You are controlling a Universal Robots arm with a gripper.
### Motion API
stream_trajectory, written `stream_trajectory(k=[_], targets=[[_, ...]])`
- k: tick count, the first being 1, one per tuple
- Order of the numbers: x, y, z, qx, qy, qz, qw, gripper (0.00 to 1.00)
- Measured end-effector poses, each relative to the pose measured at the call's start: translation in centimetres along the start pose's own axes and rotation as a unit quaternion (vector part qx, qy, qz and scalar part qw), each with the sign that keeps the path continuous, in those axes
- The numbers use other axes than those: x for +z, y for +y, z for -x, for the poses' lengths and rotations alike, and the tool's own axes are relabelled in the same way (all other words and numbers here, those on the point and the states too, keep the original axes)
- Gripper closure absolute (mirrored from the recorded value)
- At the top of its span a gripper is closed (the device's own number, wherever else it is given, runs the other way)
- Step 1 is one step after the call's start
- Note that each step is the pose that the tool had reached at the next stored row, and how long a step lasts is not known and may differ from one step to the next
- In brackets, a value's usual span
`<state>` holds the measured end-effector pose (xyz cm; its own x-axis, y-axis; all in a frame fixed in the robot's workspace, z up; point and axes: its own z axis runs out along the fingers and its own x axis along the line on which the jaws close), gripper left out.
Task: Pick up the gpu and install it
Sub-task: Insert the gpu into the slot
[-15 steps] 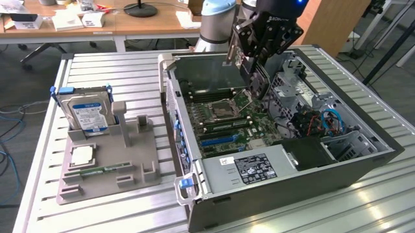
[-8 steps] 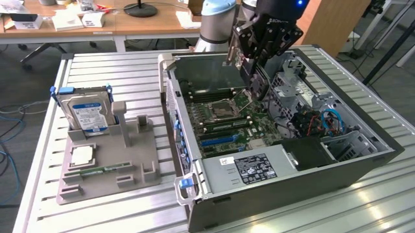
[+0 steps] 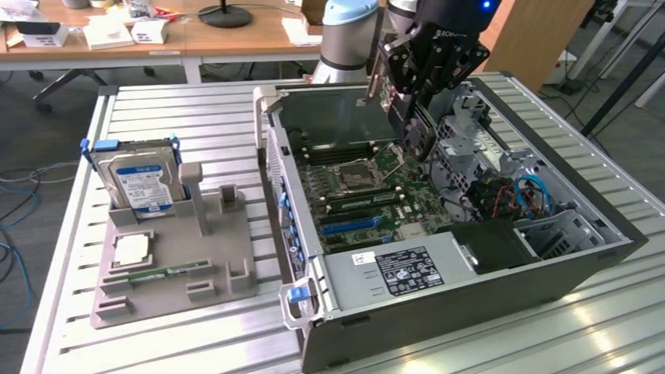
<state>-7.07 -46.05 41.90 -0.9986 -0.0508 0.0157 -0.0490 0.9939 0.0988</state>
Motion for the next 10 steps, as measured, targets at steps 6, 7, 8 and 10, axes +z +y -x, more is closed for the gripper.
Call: stream_trajectory(k=[6,7,8,10], targets=[[0.00,0.00,0.00,0.000,0.0000,0.0000,1.0000,0.74],[0.00,0.00,0.00,0.000,0.0000,0.0000,1.0000,0.74],[0.00,0.00,0.00,0.000,0.0000,0.0000,1.0000,0.74],[0.00,0.00,0.00,0.000,0.0000,-0.0001,1.0000,0.74]])
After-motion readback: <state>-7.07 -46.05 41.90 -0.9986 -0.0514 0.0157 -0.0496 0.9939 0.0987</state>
